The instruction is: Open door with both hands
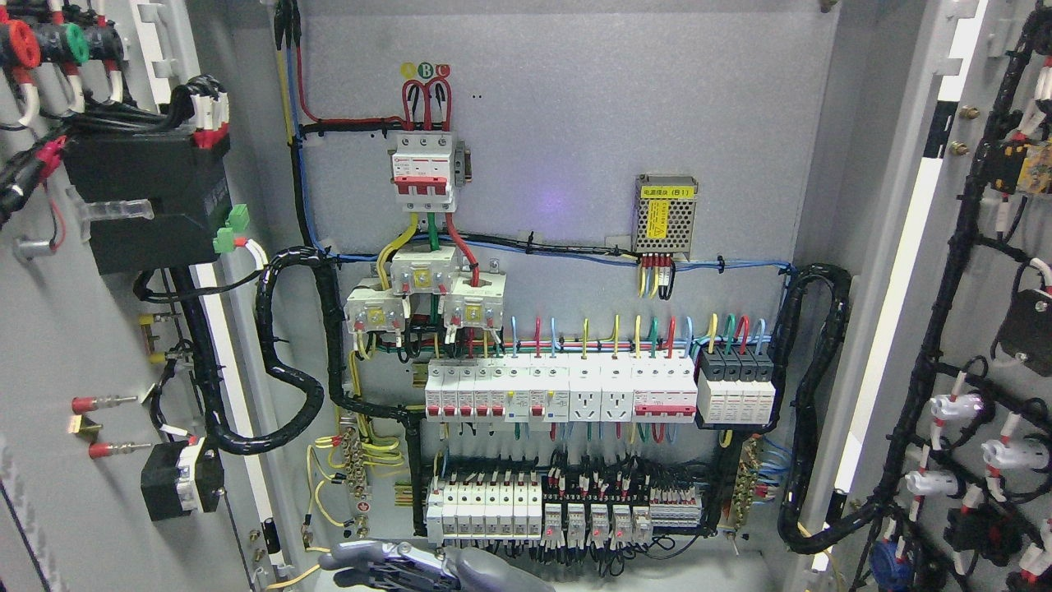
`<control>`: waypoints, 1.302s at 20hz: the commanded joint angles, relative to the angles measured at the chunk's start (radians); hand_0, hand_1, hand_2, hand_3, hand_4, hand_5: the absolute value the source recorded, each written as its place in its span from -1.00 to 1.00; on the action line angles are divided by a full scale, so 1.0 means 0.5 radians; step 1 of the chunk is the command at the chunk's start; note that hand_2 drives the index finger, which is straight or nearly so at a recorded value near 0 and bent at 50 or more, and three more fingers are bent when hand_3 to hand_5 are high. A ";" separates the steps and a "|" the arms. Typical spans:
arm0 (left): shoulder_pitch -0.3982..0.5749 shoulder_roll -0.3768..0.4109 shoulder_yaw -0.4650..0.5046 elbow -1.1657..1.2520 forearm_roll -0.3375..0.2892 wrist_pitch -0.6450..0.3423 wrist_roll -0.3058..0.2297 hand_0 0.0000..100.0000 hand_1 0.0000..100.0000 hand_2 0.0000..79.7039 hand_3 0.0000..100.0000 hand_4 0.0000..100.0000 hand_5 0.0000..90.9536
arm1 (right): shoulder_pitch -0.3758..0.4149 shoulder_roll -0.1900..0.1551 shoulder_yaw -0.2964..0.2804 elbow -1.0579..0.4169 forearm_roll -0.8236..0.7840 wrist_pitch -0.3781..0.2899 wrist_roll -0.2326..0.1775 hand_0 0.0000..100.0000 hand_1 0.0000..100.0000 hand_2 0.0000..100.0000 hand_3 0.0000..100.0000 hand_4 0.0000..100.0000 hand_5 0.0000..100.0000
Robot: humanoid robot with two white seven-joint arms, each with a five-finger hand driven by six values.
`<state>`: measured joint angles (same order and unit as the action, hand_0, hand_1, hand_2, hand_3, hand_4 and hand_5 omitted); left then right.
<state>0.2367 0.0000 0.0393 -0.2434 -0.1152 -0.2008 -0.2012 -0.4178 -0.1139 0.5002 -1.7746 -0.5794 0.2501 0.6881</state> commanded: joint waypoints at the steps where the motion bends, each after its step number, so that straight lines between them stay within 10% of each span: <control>1: 0.232 0.021 -0.305 -0.724 0.003 -0.104 -0.003 -1.00 -1.00 -1.00 -1.00 -1.00 -1.00 | 0.292 -0.290 -0.255 -0.420 0.008 -0.046 -0.041 -1.00 -1.00 -1.00 -1.00 -1.00 -1.00; 10: 0.487 0.168 -0.639 -1.650 0.071 -0.240 -0.003 -1.00 -1.00 -1.00 -1.00 -1.00 -1.00 | 0.596 -0.459 -0.421 -0.534 0.008 -0.381 -0.118 -1.00 -1.00 -1.00 -1.00 -1.00 -1.00; 16: 0.625 0.341 -0.879 -2.166 0.148 -0.240 0.001 -1.00 -1.00 -1.00 -1.00 -1.00 -1.00 | 0.746 -0.469 -0.451 -0.546 0.011 -0.561 -0.290 -1.00 -1.00 -1.00 -1.00 -1.00 -1.00; 26: 0.741 0.442 -0.913 -2.896 0.148 -0.243 0.001 -1.00 -1.00 -1.00 -1.00 -1.00 -1.00 | 0.958 -0.472 -0.656 -0.540 0.011 -0.841 -0.293 -1.00 -1.00 -1.00 -1.00 -1.00 -1.00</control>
<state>0.5733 0.1470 -0.3320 -1.2600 -0.0461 -0.3220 -0.2008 0.0078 -0.3182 0.2785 -2.0175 -0.5739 -0.1260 0.5424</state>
